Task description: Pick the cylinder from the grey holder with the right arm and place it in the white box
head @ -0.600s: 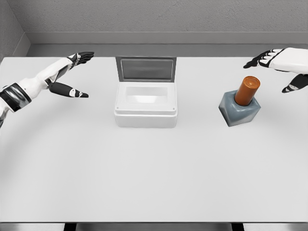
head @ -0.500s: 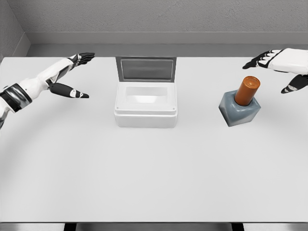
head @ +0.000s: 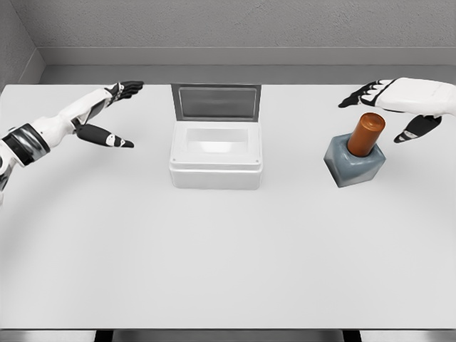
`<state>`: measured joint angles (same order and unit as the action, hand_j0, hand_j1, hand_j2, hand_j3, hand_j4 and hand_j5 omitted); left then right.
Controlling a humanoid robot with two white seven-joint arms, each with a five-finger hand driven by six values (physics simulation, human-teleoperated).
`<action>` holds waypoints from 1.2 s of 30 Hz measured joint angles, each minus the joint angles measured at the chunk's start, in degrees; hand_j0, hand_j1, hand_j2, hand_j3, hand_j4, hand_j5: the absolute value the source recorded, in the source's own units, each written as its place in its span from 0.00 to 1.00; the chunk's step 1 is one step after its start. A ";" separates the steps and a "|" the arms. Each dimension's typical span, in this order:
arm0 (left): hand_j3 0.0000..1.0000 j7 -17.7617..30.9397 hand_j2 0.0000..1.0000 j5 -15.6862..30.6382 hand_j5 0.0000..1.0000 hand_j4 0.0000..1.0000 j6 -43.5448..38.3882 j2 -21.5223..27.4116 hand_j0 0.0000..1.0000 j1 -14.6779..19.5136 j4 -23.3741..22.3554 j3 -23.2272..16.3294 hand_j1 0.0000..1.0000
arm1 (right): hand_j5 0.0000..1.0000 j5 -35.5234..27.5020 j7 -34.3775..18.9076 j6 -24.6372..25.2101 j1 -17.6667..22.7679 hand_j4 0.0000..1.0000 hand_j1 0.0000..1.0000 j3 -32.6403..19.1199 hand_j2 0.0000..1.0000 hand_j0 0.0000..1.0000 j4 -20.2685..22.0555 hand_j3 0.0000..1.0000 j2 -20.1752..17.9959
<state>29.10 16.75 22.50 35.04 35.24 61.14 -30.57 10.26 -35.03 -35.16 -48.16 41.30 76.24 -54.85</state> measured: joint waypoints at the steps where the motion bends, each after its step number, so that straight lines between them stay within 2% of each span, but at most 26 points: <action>1: 1.00 0.05 1.00 0.04 1.00 1.00 -0.38 0.00 1.00 0.79 -0.02 -0.01 1.00 | 1.00 0.01 0.00 0.00 0.00 1.00 1.00 0.07 1.00 1.00 0.11 1.00 0.04; 4: 1.00 0.13 1.00 0.13 1.00 1.00 -1.03 -0.05 1.00 2.46 -0.62 -0.06 1.00 | 1.00 0.09 0.00 0.00 0.26 1.00 1.00 0.23 1.00 1.00 0.43 1.00 0.09; 10: 1.00 0.40 1.00 0.04 1.00 1.00 -1.31 -1.02 1.00 2.90 -3.41 -0.05 1.00 | 1.00 0.22 0.00 0.00 0.35 1.00 1.00 0.85 1.00 1.00 0.94 1.00 0.13; 14: 1.00 4.09 1.00 -0.02 1.00 1.00 -1.34 -1.39 1.00 3.69 -4.07 -0.05 1.00 | 1.00 0.30 0.00 0.00 0.35 1.00 1.00 1.42 1.00 1.00 1.01 1.00 0.15; 19: 1.00 5.57 1.00 -1.12 1.00 1.00 -1.34 -2.59 1.00 4.75 -5.86 -0.06 1.00 | 1.00 0.33 0.00 0.00 0.35 1.00 1.00 1.68 1.00 1.00 0.94 1.00 0.21; 23: 1.00 5.82 1.00 -1.48 1.00 1.00 -1.34 -2.76 1.00 4.66 -6.21 -0.09 1.00 | 0.92 0.33 0.00 0.00 0.26 0.92 0.92 1.68 0.92 0.92 0.97 0.92 0.15; 29: 1.00 5.90 1.00 -1.64 1.00 1.00 -1.27 -2.68 1.00 4.57 -6.23 -0.07 1.00 | 0.88 0.54 0.00 0.00 0.18 0.88 0.88 1.79 0.88 0.88 1.86 0.88 -0.16; 31: 1.00 5.90 1.00 -1.65 1.00 1.00 -1.26 -2.66 1.00 4.57 -6.20 -0.08 1.00 | 0.82 0.56 0.00 0.00 0.09 0.82 0.82 1.80 0.82 0.82 1.98 0.82 -0.24; 36: 1.00 5.91 1.00 -1.66 1.00 1.00 -1.25 -2.62 1.00 4.57 -6.17 -0.14 1.00 | 0.75 0.62 0.00 0.00 0.26 0.75 0.75 1.86 0.75 0.75 1.98 0.75 -0.22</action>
<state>35.01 15.09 21.25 32.42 39.81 54.97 -30.71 10.88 -35.02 -35.16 -47.90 43.16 78.22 -55.06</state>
